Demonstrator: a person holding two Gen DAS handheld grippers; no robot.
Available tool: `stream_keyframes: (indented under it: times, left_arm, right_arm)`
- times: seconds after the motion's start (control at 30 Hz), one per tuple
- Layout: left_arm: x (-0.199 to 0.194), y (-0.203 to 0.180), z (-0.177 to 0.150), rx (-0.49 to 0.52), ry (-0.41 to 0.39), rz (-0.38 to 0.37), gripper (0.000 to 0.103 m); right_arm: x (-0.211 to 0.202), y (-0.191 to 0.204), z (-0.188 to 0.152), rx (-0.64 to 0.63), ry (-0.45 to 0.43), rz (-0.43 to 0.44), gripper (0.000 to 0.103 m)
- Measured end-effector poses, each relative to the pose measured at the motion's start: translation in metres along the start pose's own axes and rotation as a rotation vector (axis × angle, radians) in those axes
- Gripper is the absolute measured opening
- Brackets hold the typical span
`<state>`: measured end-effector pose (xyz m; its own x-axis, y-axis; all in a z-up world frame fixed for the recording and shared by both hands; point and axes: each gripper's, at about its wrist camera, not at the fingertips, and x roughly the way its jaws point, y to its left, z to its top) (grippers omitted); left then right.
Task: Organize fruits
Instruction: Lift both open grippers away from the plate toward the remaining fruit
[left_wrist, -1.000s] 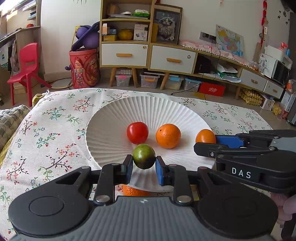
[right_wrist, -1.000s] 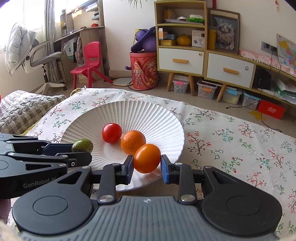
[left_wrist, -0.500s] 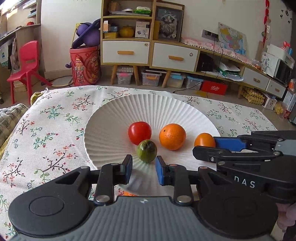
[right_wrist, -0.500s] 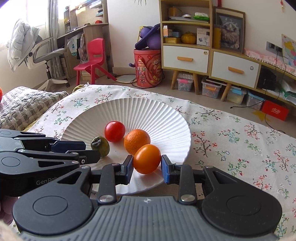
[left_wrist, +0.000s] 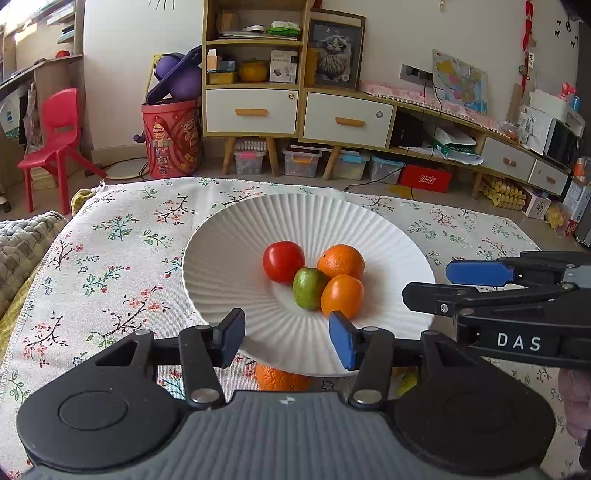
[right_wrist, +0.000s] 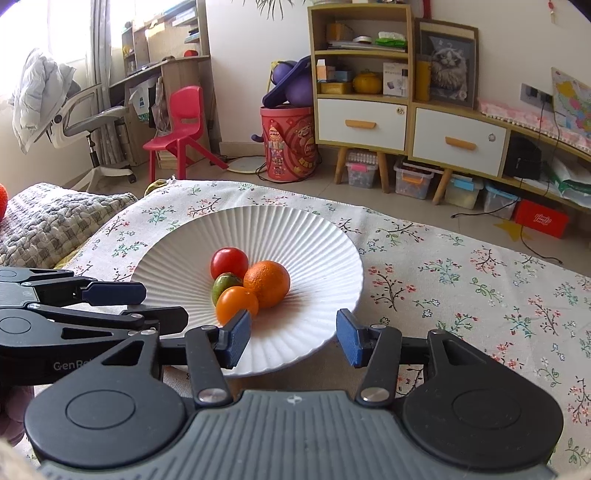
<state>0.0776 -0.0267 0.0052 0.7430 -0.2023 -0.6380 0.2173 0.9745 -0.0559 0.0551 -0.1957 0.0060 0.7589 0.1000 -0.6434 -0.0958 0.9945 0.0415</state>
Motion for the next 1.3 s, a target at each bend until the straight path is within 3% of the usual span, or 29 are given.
stream_keyframes:
  times: [0.63, 1.3]
  left_arm:
    - [-0.030, 0.007, -0.014, -0.005, -0.014, -0.001, 0.064]
    - [-0.041, 0.013, -0.045, 0.033, 0.018, 0.032, 0.089]
  right_arm:
    - [-0.031, -0.001, -0.013, 0.002, -0.031, 0.005, 0.069]
    - [-0.041, -0.004, -0.044, 0.016, 0.032, -0.030, 0.096]
